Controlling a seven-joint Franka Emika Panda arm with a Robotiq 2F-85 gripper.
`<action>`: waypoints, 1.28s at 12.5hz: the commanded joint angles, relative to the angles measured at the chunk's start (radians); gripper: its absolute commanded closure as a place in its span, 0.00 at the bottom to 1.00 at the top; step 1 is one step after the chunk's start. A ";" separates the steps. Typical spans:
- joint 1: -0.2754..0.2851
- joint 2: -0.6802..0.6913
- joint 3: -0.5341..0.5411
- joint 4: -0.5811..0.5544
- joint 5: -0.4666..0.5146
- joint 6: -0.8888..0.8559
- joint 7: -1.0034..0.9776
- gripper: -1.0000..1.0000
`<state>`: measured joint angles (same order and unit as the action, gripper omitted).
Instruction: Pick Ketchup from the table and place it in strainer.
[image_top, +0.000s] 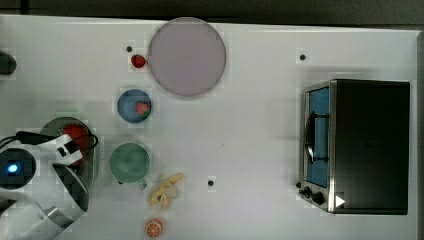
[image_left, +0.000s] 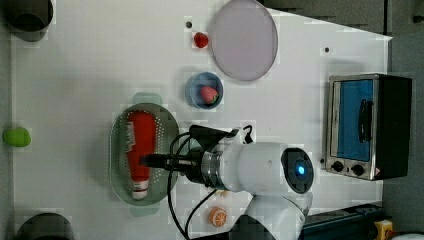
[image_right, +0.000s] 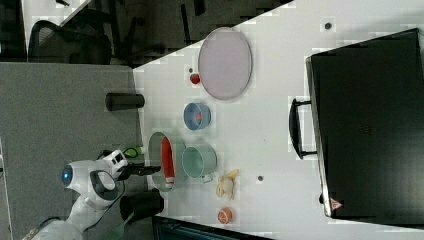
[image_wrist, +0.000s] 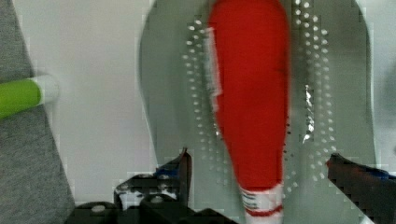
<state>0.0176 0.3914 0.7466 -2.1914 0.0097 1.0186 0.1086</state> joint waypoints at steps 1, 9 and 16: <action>-0.023 -0.091 -0.002 0.010 -0.015 -0.021 0.058 0.00; -0.219 -0.441 -0.136 0.012 -0.014 -0.430 0.055 0.00; -0.259 -0.659 -0.478 0.082 -0.003 -0.680 0.050 0.00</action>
<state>-0.2366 -0.2661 0.2710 -2.1289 -0.0027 0.3601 0.1246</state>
